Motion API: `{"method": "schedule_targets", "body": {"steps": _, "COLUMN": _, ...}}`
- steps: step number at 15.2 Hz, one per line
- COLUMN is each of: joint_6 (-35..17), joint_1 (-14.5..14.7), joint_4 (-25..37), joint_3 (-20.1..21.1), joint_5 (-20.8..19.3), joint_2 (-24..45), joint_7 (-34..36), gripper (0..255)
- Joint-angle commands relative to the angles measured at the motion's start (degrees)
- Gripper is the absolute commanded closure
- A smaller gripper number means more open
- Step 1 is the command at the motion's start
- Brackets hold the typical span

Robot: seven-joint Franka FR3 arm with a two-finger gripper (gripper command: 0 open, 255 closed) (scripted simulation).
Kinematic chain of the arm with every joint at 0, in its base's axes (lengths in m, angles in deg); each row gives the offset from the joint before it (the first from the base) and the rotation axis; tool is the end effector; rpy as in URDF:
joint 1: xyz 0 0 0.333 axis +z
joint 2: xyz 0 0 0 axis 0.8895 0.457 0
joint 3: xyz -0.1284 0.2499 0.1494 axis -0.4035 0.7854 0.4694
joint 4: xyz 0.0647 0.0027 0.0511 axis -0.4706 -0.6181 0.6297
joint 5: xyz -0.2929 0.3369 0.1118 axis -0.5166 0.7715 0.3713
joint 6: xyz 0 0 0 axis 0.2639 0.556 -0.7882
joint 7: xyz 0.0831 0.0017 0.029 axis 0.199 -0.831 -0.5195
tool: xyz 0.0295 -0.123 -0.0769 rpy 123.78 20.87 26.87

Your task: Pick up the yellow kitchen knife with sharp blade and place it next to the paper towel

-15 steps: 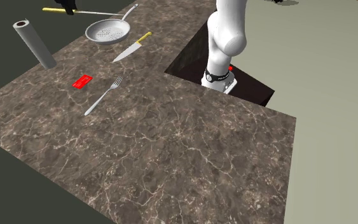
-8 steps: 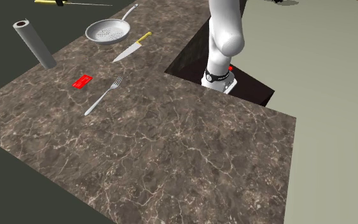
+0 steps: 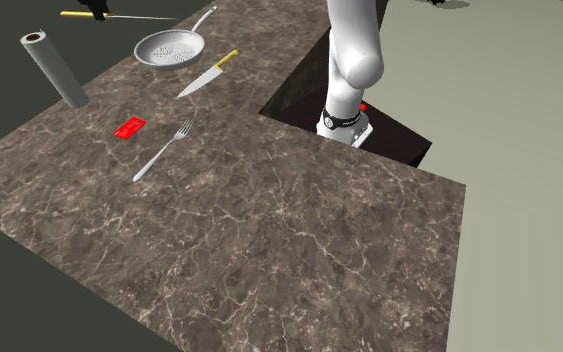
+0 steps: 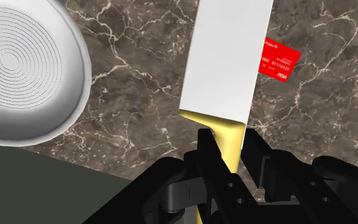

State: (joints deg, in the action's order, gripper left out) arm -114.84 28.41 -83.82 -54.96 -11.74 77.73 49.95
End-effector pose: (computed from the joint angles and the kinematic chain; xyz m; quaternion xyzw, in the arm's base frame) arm 0.5319 -0.4793 0.5518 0.9193 -0.3921 0.0331 0.0022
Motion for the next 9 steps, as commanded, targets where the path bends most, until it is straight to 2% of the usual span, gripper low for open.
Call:
{"method": "schedule_targets", "body": {"steps": 1, "joint_6": -1.6, "joint_1": 0.2, "joint_4": -2.0, "joint_3": 0.1, "joint_5": -0.1, "joint_2": -0.5, "joint_7": 0.1, "gripper": 255}}
{"method": "schedule_targets", "body": {"steps": 9, "joint_6": -8.2, "joint_1": 0.5, "joint_4": -9.7, "joint_3": 0.1, "joint_5": -0.2, "joint_2": -1.5, "joint_7": 0.0, "gripper": 255}}
